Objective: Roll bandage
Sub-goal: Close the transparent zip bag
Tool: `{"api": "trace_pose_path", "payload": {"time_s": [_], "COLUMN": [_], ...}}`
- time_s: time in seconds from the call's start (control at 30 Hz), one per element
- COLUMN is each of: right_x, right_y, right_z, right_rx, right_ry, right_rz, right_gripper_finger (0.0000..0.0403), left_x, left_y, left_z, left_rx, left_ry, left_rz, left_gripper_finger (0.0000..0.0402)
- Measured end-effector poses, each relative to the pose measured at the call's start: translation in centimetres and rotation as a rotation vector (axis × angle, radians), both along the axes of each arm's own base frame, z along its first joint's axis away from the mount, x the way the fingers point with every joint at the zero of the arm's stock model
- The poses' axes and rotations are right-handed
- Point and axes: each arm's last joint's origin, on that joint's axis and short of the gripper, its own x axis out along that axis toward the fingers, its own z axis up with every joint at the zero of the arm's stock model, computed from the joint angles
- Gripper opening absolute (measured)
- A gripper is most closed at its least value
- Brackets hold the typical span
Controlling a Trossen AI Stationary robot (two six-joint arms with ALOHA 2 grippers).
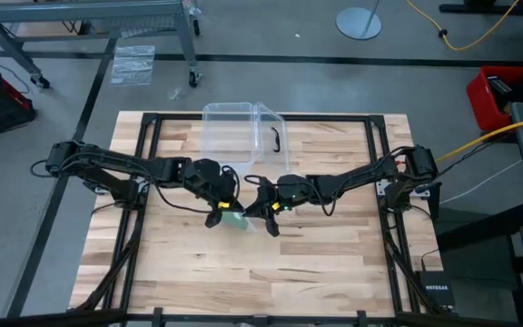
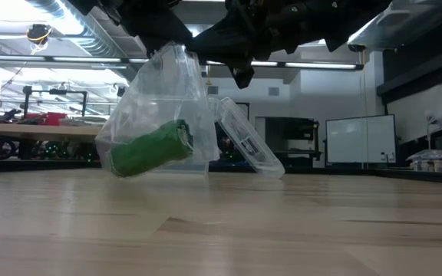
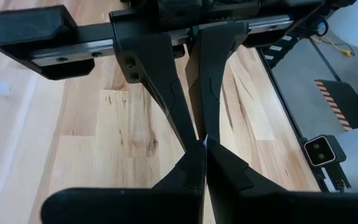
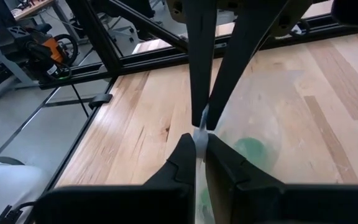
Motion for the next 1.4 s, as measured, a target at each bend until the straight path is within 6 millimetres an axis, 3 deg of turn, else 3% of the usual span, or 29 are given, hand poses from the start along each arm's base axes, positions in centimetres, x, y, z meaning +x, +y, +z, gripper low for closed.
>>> {"api": "trace_pose_path", "payload": {"time_s": [0.17, 0.3, 0.7, 0.87, 1.17, 1.4], "right_x": [0.0, -0.2, -0.2, -0.2, -0.1, 0.0], "right_y": [0.0, 0.2, 0.1, 0.1, 0.1, 0.0], "right_z": [0.0, -1.1, -0.8, -0.7, -0.5, -0.1], "right_rx": [0.000, -0.002, -0.004, -0.009, -0.009, -0.010], "right_ry": [0.004, 0.077, 0.064, 0.052, 0.025, -0.011], "right_rz": [0.002, 0.022, 0.012, 0.014, 0.013, 0.003], "right_gripper_finger": [0.0019, 0.0019, 0.0019, 0.0019, 0.0019, 0.0019], "left_x": [-0.3, -0.6, -0.8, -0.9, -0.8, -0.3], "left_y": [0.2, 0.3, 0.3, 0.2, -0.3, -1.4], "left_z": [0.5, 1.9, 1.6, 1.4, 0.7, -0.2], "left_rx": [-0.002, -0.001, -0.044, -0.018, -0.019, -0.009], "left_ry": [-0.019, -0.094, -0.048, -0.038, 0.012, 0.046], "left_rz": [0.008, 0.016, 0.039, 0.022, 0.003, -0.041], "left_gripper_finger": [0.0000, 0.0001, 0.0006, 0.0036, 0.0124, 0.0145]}}
